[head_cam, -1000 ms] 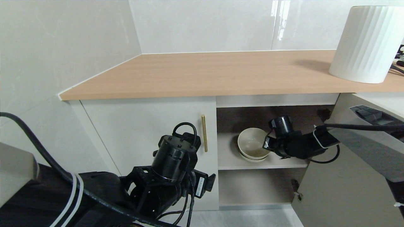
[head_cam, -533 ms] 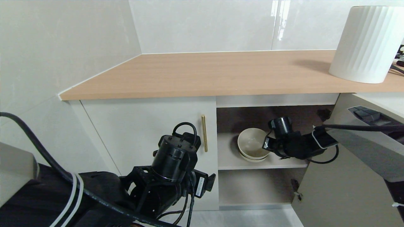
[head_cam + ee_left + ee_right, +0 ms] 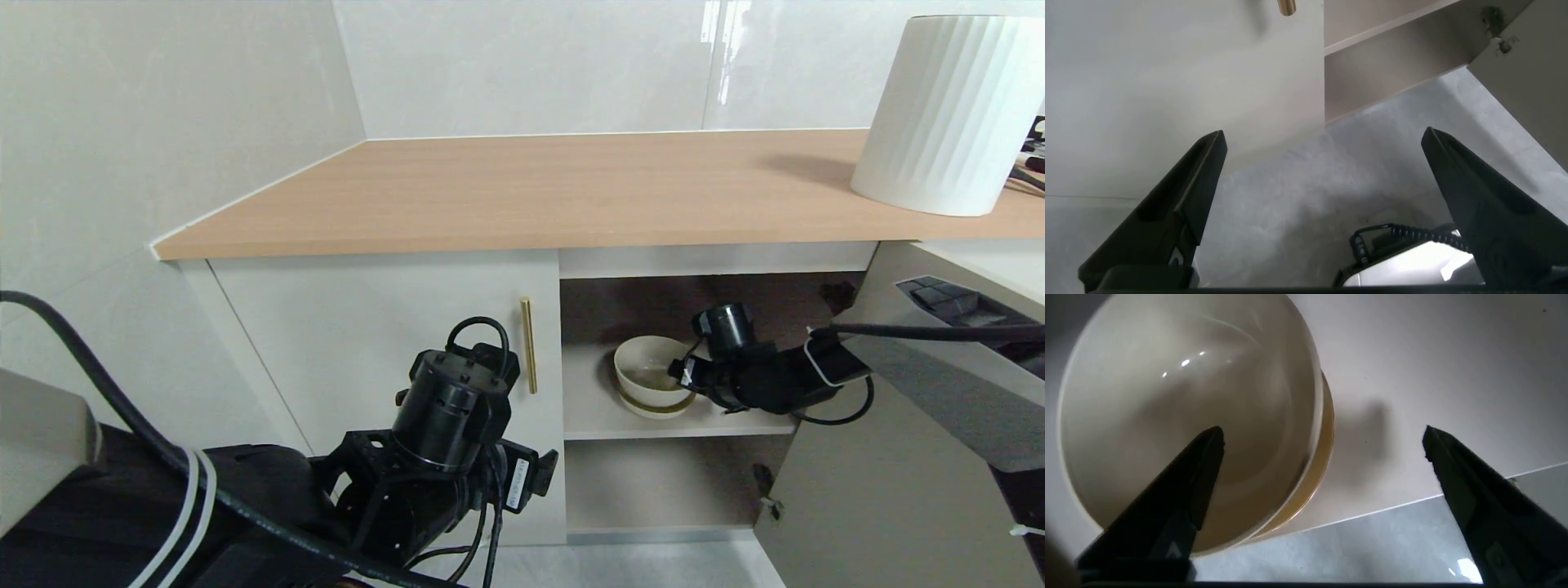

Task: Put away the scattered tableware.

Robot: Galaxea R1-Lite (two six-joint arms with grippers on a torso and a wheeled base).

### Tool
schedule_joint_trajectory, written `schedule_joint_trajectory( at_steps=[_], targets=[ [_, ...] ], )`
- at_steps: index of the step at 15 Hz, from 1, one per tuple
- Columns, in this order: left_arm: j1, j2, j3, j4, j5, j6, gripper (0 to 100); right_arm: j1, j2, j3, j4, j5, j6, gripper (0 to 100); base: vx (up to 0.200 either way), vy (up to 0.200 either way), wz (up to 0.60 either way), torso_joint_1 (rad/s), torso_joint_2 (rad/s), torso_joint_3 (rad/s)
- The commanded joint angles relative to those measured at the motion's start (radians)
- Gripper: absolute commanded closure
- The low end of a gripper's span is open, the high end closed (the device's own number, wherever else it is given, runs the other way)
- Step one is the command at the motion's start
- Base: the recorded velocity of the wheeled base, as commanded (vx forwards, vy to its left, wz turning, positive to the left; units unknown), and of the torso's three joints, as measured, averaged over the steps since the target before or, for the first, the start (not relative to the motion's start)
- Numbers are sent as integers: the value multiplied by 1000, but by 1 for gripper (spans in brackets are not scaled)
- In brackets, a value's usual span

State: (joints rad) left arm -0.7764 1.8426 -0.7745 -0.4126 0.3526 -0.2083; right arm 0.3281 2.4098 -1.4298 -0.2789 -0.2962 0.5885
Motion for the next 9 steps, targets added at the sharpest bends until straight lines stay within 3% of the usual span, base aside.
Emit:
schedule_joint_trajectory(
  at_steps=[1, 3, 9],
  targets=[
    [0, 1, -2, 0, 0, 0, 0, 5, -11, 5, 0, -4, 2, 0, 0, 0, 0, 0, 0, 0],
    [0, 1, -2, 0, 0, 0, 0, 6, -35, 19, 1, -11, 2, 0, 0, 0, 0, 0, 0, 0],
    [2, 0, 7, -43, 0, -2, 0, 100, -422, 344, 20, 22, -68, 0, 0, 0, 0, 0, 0, 0]
  ],
)
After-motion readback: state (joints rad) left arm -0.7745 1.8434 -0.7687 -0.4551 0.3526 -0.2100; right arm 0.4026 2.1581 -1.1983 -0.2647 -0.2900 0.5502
